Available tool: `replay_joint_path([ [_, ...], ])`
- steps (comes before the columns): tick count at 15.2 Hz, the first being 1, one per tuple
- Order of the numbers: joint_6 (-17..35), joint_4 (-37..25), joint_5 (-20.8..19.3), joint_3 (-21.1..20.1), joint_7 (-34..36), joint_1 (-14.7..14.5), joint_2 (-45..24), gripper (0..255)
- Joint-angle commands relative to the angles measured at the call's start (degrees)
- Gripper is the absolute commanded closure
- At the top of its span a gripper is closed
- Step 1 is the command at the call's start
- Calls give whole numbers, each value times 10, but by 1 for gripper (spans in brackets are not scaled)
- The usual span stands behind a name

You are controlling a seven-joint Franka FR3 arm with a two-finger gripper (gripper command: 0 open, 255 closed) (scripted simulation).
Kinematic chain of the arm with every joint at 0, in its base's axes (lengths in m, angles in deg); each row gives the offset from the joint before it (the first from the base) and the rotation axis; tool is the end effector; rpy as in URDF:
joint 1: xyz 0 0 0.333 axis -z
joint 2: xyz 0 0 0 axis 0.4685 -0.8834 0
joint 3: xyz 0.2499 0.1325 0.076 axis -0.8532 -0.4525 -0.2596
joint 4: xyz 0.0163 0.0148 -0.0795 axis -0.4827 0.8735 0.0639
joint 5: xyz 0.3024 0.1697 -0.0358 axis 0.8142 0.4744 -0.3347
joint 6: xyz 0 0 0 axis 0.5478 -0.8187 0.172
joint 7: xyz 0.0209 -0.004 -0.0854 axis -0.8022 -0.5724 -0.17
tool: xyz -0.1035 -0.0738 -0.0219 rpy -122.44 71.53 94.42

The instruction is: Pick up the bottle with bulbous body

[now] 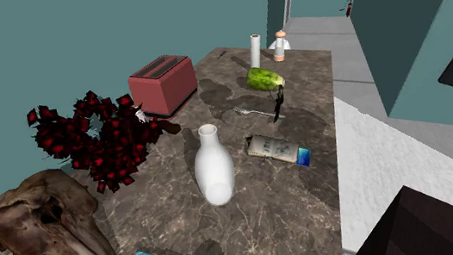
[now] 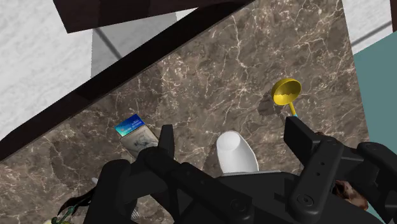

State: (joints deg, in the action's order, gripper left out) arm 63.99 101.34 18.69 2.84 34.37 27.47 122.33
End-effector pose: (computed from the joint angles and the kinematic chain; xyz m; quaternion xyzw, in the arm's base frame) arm 0.2760 0.0173 0.5622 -0.9964 0.0655 -0.0421 0.0350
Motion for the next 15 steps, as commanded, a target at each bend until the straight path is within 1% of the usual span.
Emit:
replay_joint_path([
  [1, 0, 0, 0, 0, 0, 0, 0, 0],
  [8, 106, -34, -1, -20, 5, -4, -144, 0],
  [15, 184, -106, -12, -40, 15, -5, -298, 0],
])
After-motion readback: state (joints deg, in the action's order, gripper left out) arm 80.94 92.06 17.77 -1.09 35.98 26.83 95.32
